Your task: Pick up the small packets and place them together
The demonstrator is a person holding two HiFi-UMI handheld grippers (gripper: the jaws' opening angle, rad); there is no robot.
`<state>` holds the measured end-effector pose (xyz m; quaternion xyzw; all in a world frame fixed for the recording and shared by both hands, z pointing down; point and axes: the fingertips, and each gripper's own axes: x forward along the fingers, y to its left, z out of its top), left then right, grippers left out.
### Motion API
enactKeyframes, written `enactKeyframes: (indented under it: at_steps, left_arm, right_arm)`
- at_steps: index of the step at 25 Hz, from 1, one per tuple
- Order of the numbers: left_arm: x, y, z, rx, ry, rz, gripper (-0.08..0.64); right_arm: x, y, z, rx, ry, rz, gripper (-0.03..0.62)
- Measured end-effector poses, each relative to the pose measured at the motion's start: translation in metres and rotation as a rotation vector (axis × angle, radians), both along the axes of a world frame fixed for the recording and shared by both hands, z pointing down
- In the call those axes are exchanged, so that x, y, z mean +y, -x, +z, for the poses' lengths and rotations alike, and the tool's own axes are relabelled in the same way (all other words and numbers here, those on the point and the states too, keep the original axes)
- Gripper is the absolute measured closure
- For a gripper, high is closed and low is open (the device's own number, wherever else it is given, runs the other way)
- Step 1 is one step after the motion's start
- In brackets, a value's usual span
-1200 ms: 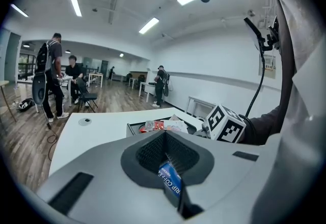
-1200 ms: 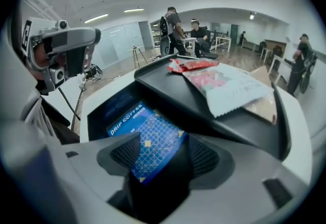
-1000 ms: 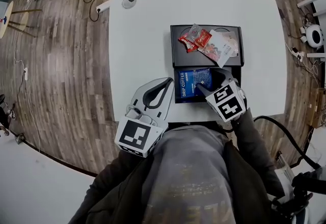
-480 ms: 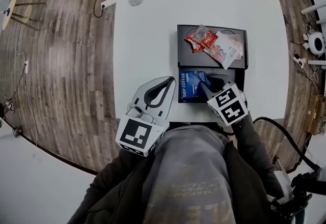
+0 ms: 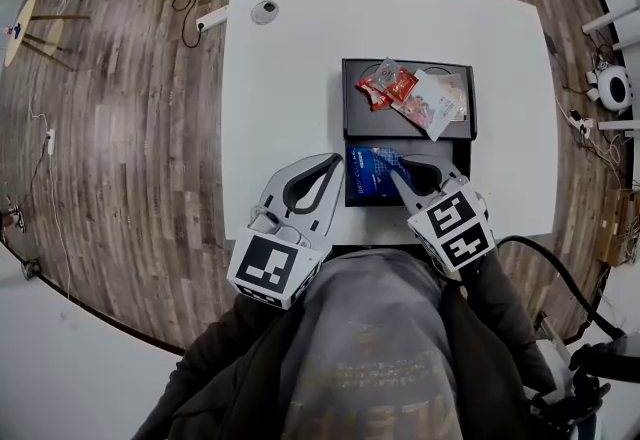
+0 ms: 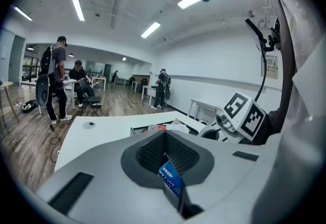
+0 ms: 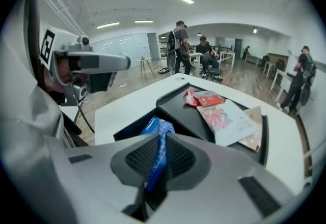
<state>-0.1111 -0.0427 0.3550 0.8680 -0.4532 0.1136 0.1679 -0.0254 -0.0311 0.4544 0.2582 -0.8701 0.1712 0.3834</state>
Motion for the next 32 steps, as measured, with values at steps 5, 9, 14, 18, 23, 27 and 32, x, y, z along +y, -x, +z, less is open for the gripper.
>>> enactKeyframes:
  at_steps: [5, 9, 14, 18, 23, 27, 32]
  left_arm:
    - [-0.002, -0.004, -0.004, 0.003, -0.008, 0.0, 0.557]
    - [-0.007, -0.009, -0.008, 0.003, -0.023, 0.005, 0.557]
    - [-0.015, -0.011, -0.014, 0.0, -0.029, -0.011, 0.557]
    - [-0.018, -0.01, -0.01, -0.011, -0.006, -0.036, 0.557]
    - [-0.023, -0.004, 0.001, -0.035, 0.035, -0.072, 0.557]
    - [-0.026, -0.003, 0.006, -0.048, 0.058, -0.093, 0.557]
    - [-0.028, -0.006, 0.011, -0.059, 0.071, -0.105, 0.557]
  right_arm:
    - [-0.004, 0.003, -0.043, -0.058, -0.063, -0.017, 0.545]
    - [-0.026, -0.006, -0.071, -0.104, -0.121, 0.022, 0.545]
    - [-0.07, -0.033, -0.093, -0.118, -0.189, 0.099, 0.545]
    - [-0.101, -0.062, -0.093, -0.124, -0.181, 0.157, 0.545]
    - [-0.129, -0.082, -0.056, -0.11, -0.099, 0.206, 0.542]
    - [-0.138, -0.083, -0.034, -0.061, -0.089, 0.21, 0.529]
    - [-0.145, -0.083, -0.022, -0.01, -0.119, 0.214, 0.505]
